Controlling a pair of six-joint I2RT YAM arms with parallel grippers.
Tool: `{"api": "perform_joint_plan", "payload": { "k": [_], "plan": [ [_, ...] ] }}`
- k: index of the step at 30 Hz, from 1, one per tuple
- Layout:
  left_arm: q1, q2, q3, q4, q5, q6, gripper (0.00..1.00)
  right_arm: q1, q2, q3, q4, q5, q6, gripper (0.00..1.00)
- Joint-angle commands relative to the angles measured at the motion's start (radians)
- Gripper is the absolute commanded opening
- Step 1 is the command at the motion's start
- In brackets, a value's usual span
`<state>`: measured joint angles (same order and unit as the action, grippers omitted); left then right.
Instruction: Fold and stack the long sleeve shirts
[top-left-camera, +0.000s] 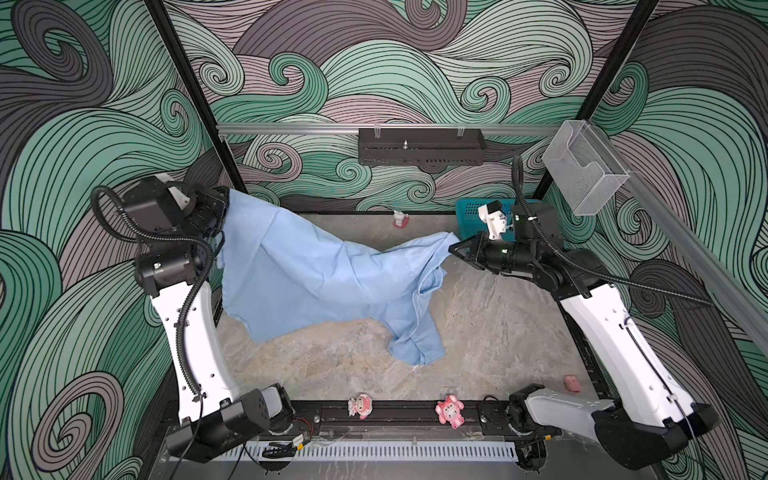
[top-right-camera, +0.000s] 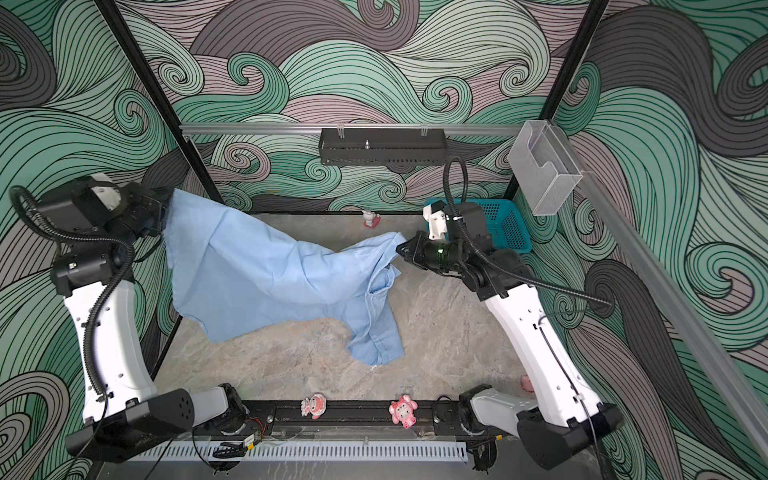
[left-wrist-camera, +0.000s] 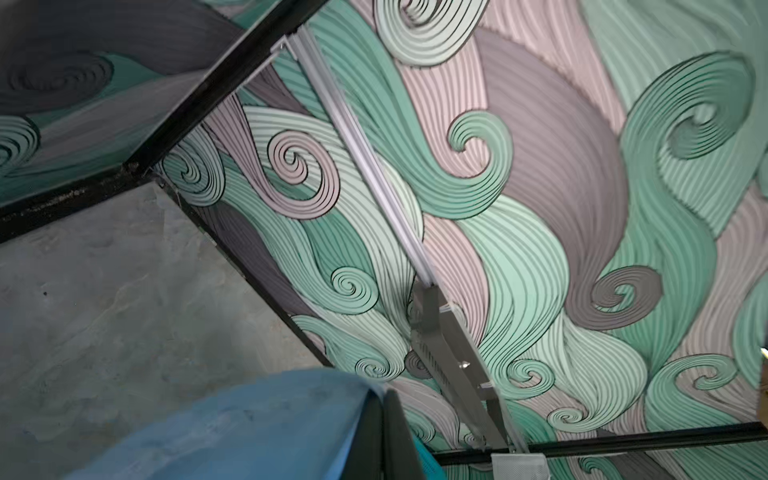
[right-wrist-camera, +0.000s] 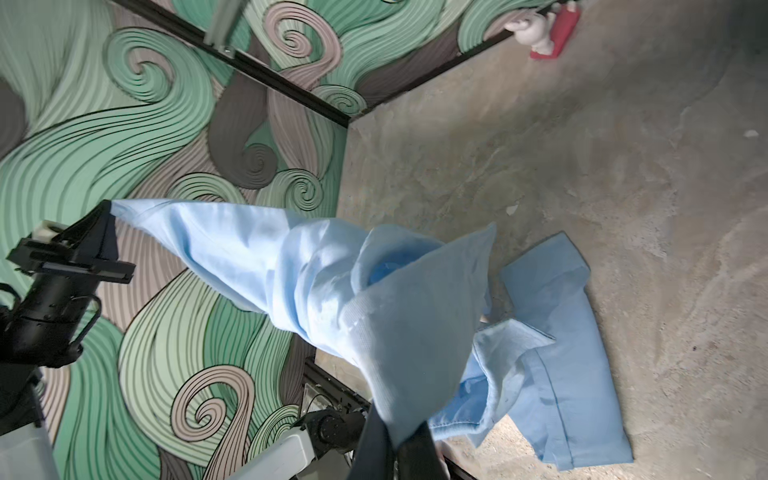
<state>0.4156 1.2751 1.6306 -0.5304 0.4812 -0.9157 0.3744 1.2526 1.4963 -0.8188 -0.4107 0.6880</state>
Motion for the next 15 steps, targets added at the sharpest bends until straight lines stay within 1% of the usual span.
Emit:
{"api": "perform_joint_plan", "payload": {
  "k": [1, 2, 4, 6, 11, 15],
  "plan": [
    [-0.111, 0.100, -0.057, -0.059, -0.049, 0.097, 0.00, -0.041, 0.085, -0.095, 0.038, 0.053, -0.028, 0.00],
    [-0.150, 0.137, -0.072, -0.050, -0.079, 0.113, 0.00, -0.054, 0.107, -0.122, 0.062, 0.063, -0.040, 0.00],
    [-0.198, 0.235, -0.106, -0.011, -0.105, 0.117, 0.00, -0.080, 0.158, -0.156, 0.085, 0.094, -0.064, 0.00],
    [-0.222, 0.329, -0.109, 0.007, -0.119, 0.116, 0.00, -0.101, 0.218, -0.169, 0.108, 0.135, -0.094, 0.00],
    [-0.230, 0.586, 0.007, 0.007, -0.117, 0.107, 0.00, -0.130, 0.395, -0.102, 0.127, 0.206, -0.158, 0.00],
    [-0.221, 0.707, 0.130, -0.037, -0.136, 0.134, 0.00, -0.132, 0.484, -0.015, 0.123, 0.234, -0.182, 0.00]
  ]
}}
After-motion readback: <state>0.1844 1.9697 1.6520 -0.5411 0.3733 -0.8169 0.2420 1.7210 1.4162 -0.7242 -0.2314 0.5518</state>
